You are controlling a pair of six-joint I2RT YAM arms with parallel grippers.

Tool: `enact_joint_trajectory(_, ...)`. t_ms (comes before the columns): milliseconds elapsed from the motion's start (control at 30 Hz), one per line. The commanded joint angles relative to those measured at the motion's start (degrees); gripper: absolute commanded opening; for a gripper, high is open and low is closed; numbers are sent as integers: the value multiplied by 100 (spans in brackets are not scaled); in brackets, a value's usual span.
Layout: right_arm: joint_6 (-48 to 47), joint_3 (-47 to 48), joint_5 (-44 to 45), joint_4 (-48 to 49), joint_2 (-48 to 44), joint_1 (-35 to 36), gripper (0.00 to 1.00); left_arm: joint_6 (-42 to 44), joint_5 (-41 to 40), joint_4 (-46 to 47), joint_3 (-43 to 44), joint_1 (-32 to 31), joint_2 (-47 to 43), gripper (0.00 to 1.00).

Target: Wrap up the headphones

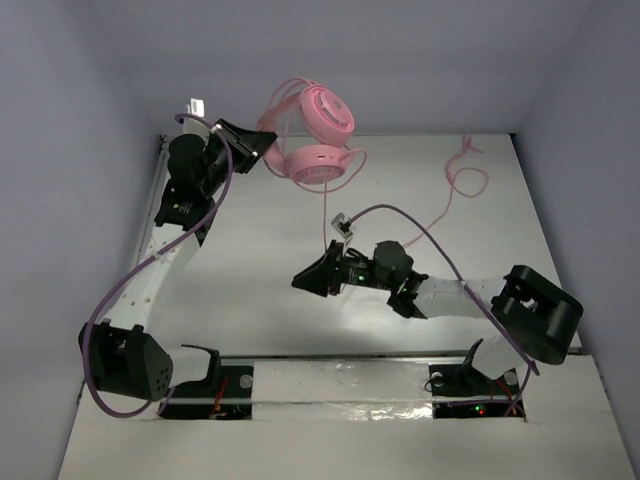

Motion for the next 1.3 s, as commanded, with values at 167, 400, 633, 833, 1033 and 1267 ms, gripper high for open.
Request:
enact_joint_trajectory(167, 948, -239, -711, 1933, -100, 365, 33, 817, -2478, -701, 858, -413, -369, 0)
enact_joint_trajectory(400, 950, -204, -528, 532, -836, 602, 36, 1669, -4005, -1035, 902, -589, -212, 0)
enact_joint_trajectory(633, -9, 867, -280, -2749, -1481, 673, 37, 1996, -4852, -1193, 981, -897, 149, 0)
enact_joint_trajectory(833, 158, 1324, -605, -2794, -1349, 673, 36, 1942, -5378, -1290, 1122, -1494, 703, 0)
enact_joint_trajectory(1033, -359, 2861, -187, -4321, -1507, 673, 33, 2469, -5881, -1185, 509, -2021, 677, 0)
enact_joint_trajectory(1267, -844, 4006, 282, -5905, -1261, 94, 31, 2759, -5451, -983, -302, -2154, 167, 0)
